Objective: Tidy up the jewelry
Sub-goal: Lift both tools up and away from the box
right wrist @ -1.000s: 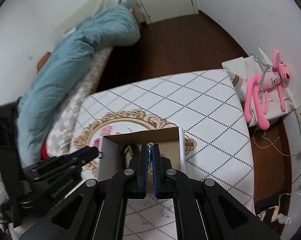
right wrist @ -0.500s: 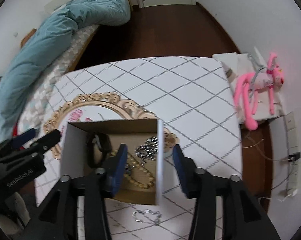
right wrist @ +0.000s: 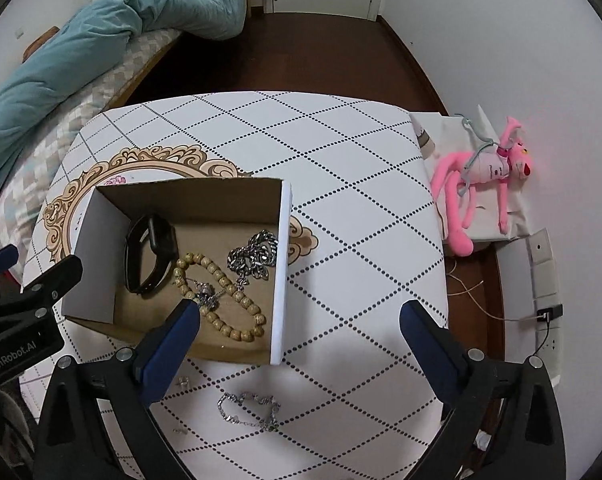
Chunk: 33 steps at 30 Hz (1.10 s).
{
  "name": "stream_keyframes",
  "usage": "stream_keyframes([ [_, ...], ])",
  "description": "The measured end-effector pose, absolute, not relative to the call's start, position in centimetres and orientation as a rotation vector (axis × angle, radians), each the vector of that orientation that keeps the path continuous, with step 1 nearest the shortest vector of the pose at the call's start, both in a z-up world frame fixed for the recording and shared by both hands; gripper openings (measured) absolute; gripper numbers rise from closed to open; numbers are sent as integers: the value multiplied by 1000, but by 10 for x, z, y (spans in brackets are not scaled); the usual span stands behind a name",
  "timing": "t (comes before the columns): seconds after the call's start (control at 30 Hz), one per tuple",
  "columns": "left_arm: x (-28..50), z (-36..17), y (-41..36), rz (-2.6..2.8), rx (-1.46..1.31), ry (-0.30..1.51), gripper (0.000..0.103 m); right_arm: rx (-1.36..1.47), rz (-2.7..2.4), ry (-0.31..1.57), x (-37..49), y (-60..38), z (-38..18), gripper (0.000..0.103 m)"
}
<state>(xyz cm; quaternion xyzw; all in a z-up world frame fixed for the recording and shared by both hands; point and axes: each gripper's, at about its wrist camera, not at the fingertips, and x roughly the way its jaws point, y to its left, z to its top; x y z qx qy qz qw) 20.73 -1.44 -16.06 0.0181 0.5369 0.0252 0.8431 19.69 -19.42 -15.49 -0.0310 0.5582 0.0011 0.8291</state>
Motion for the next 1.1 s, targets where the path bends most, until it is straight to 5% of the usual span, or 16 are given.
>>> stream_keyframes([
  [1.1,106,-66,-25,55,-7,895,103,3,-58,862,85,-207,-44,101],
])
